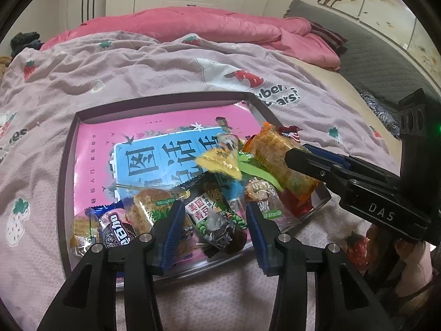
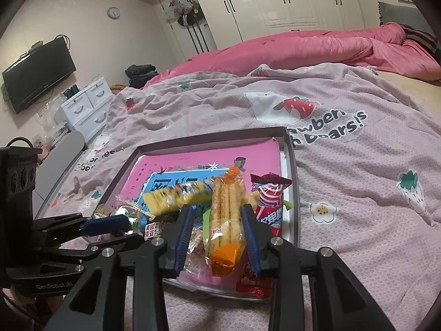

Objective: Organize snacks

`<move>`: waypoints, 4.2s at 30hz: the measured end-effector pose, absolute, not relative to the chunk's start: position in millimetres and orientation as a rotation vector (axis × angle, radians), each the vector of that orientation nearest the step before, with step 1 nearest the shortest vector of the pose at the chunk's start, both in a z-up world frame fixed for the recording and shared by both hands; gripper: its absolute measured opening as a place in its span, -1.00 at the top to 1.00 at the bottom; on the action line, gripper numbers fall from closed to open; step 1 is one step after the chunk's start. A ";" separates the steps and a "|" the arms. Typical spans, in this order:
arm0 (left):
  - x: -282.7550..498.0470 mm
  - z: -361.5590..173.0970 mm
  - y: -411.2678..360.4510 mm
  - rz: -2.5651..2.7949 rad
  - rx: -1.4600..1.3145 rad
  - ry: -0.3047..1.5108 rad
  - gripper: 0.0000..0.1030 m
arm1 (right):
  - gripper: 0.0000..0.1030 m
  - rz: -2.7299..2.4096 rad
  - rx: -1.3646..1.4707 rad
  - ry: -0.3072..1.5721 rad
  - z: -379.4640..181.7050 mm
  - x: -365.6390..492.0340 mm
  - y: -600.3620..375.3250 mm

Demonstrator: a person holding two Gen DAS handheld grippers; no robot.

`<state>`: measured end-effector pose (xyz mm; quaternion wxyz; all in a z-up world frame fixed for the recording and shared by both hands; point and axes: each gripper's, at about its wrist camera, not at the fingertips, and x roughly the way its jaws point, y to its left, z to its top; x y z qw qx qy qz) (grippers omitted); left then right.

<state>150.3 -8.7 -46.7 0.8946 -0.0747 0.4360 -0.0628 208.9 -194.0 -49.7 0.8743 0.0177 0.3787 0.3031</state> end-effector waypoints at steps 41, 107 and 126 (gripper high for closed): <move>121.5 -15.4 -5.5 -0.046 -0.147 0.867 -0.45 | -0.24 0.560 0.002 0.643 -7.4 148.4 -210.2; 20.4 6.5 -8.2 0.058 -0.159 0.857 -0.47 | -0.74 0.387 -0.095 0.737 -6.0 51.3 -213.4; 20.6 4.9 -7.7 0.079 -0.151 0.865 -0.47 | -0.74 0.388 -0.096 0.739 -7.2 51.5 -212.6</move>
